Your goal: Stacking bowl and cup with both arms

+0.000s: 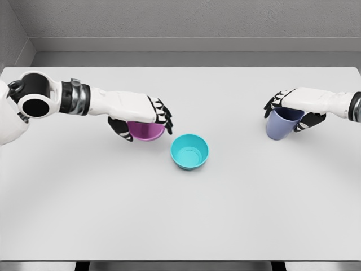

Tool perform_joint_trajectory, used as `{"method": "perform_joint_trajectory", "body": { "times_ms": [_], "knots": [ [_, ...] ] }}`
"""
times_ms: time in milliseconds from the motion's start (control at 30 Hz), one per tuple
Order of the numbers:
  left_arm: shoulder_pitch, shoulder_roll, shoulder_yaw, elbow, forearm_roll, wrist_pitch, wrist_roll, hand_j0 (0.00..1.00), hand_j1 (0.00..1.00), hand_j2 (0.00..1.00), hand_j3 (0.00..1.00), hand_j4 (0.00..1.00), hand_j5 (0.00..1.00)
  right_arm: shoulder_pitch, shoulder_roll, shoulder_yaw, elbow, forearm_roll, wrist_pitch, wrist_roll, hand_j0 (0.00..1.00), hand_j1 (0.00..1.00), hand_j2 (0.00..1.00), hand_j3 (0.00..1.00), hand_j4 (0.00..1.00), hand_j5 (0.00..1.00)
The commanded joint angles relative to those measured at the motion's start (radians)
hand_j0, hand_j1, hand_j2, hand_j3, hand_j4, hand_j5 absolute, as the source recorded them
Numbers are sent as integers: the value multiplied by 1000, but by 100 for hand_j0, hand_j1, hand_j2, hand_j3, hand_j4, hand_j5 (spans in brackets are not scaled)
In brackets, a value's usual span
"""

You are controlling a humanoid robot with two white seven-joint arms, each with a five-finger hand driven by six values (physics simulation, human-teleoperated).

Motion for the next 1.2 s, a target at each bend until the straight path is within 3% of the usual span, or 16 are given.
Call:
{"method": "perform_joint_trajectory", "body": {
  "times_ms": [0,633,1167],
  "knots": [
    [0,0,1,-24,4,3,0,79,79,79,79,79,79,-3,-1,1,0,4,0,4,65,65,65,65,65,65],
    [6,-33,-2,-107,-22,2,0,77,77,77,77,77,77,-31,-11,1,-3,4,-5,4,66,66,66,66,66,66],
    [23,-122,-5,-96,-55,5,0,77,77,77,77,77,77,-66,-15,0,-14,2,-11,4,66,66,66,66,66,66]
  ]
}}
